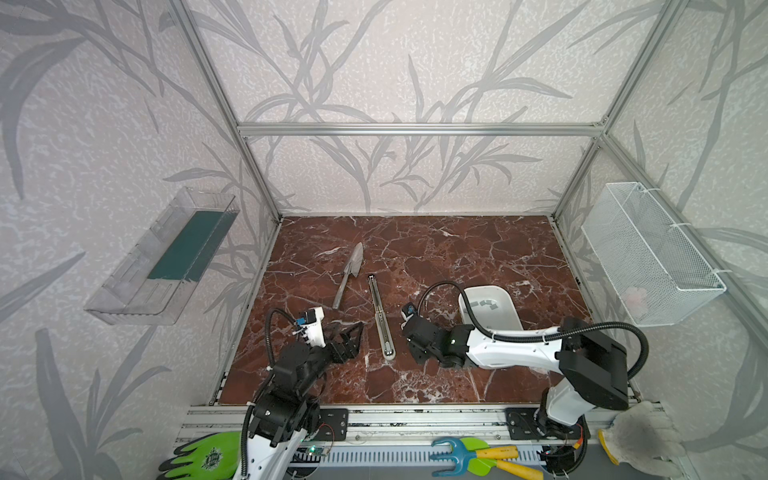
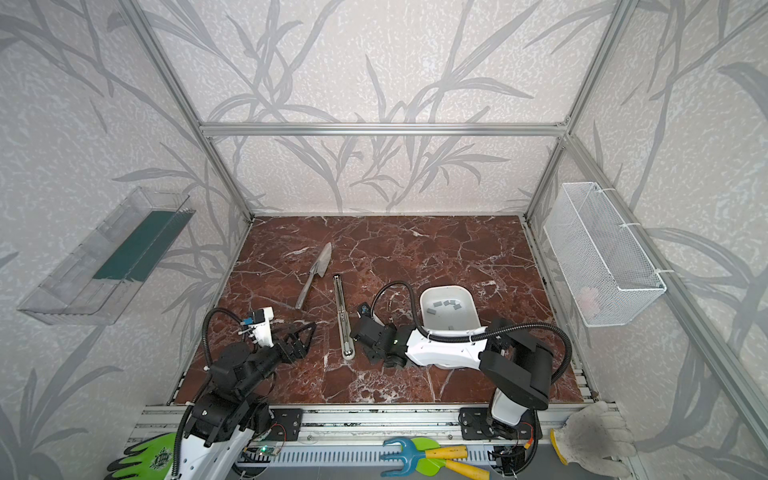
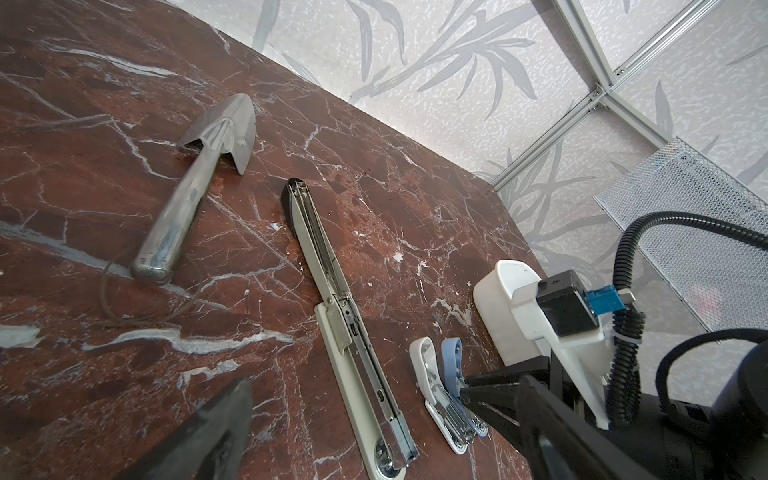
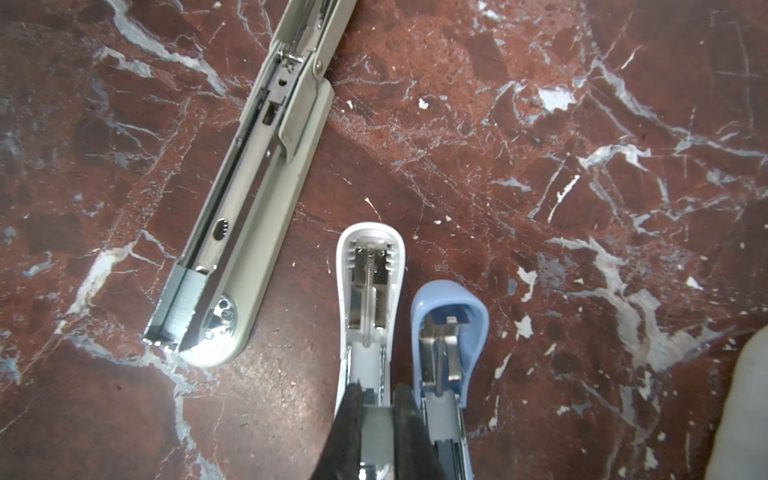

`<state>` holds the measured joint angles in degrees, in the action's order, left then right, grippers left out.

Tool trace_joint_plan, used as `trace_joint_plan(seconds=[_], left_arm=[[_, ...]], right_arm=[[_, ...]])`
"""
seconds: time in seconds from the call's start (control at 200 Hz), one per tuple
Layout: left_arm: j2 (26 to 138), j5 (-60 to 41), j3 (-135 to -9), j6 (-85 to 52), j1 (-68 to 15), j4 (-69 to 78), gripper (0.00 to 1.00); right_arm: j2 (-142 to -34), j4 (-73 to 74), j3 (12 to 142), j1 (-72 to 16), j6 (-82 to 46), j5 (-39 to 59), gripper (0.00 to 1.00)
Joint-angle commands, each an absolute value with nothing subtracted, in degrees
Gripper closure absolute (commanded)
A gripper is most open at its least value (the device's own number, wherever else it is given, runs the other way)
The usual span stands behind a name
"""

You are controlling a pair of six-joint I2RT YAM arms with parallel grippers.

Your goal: Load the staples into the stapler

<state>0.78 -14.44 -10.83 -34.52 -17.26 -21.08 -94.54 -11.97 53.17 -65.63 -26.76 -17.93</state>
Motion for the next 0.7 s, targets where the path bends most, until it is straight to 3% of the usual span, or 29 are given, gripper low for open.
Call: trace_joint_plan(seconds=[0.0,0.695], left_arm=[[0.7,-13.5,-11.0,-34.1,-17.7,-21.6,0.01],[0.6,-13.2,-11.1,-34.1,-17.7,-21.9,0.01]], right_arm=[[-93.3,-11.7,52.8,-65.5,-27.1,-18.0,0.89],[-96.0,-11.3,54.0,-65.4,-27.6,-16.7,0.90]])
